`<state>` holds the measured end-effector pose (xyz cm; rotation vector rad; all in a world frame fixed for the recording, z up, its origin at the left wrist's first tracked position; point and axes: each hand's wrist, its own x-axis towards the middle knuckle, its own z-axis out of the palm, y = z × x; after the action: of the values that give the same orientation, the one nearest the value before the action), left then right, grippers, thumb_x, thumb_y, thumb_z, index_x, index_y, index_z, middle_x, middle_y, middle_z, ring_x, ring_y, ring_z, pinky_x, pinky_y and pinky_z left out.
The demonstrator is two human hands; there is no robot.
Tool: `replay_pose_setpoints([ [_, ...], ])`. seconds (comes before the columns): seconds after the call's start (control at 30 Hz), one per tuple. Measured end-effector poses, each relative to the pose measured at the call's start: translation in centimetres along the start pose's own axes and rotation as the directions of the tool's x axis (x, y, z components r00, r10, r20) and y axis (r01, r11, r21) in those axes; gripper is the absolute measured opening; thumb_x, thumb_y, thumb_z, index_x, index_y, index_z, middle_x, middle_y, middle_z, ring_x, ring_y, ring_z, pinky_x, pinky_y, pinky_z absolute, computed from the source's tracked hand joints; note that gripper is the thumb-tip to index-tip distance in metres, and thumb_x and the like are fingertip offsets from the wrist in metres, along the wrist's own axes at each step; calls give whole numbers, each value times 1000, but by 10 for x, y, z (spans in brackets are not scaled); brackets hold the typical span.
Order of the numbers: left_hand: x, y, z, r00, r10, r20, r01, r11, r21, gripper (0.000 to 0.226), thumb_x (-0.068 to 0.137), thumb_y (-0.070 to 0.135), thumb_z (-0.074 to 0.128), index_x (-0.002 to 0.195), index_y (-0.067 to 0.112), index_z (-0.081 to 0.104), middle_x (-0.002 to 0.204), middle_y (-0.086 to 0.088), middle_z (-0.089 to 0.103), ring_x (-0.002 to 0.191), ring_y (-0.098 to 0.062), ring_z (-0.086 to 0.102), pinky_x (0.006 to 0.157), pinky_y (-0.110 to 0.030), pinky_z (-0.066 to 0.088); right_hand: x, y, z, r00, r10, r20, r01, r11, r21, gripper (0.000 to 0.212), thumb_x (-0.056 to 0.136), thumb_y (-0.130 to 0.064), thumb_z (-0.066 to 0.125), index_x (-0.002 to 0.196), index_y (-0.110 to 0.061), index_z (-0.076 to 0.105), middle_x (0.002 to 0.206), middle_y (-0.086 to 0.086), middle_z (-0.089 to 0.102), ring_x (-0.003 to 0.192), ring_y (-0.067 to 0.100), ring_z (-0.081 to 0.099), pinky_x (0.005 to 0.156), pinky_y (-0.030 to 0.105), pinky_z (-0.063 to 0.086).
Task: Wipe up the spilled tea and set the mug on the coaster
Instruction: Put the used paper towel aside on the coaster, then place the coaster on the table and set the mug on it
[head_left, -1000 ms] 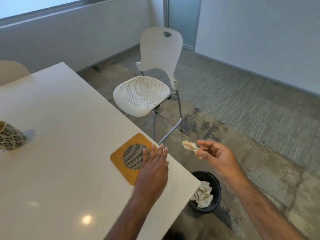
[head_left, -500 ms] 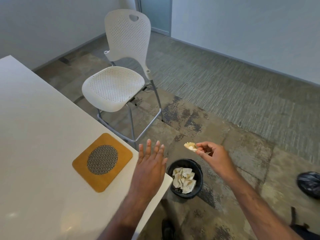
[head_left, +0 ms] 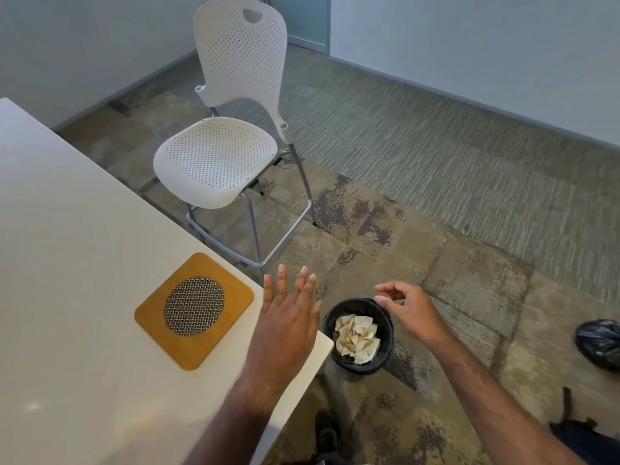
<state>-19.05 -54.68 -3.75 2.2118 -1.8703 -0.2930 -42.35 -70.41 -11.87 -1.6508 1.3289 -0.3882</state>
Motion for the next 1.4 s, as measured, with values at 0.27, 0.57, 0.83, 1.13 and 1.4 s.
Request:
replay_pose_setpoints([
  [0.27,-21,-14,-15,993,-67,-97,53,989,-136,58,110,53,26,163,31,31,172,15,18,163,-11,-1,131,-36,5,-2,-69,10,983,-176,54,171,982,84,12,93,-33,75,102,-40,76,93,-21,74,85,1,68,70,14,53],
  [0.57,-57,-40,-28,934,-242,-262,177,952,-249,50,106,39,55,154,29,48,161,12,47,155,-10,33,123,-38,33,-14,-150,58,916,-337,217,318,941,118,12,94,-34,75,105,-36,78,97,-16,75,91,3,70,79,23,58],
  [0.83,-94,-72,-44,776,-552,-305,369,790,-490,43,103,36,62,142,45,46,136,43,39,133,-1,44,111,-44,49,-13,-202,107,837,-443,321,459,888,28,29,96,-37,72,124,-28,72,101,-16,70,87,-9,62,72,15,48],
  [1.13,-108,-86,-50,635,-748,-194,383,523,-762,44,103,34,63,145,37,48,162,14,37,149,-12,39,98,-18,46,-7,-229,134,796,-479,371,569,800,-188,47,97,-32,71,140,-14,63,123,3,70,113,14,62,95,26,50],
  [1.4,-105,-83,-64,539,-840,-60,276,244,-930,43,105,28,63,145,31,50,161,5,46,133,-4,50,86,-5,45,-13,-231,139,717,-552,426,693,629,-353,35,101,-30,65,132,-15,65,131,2,67,121,23,59,108,50,45],
])
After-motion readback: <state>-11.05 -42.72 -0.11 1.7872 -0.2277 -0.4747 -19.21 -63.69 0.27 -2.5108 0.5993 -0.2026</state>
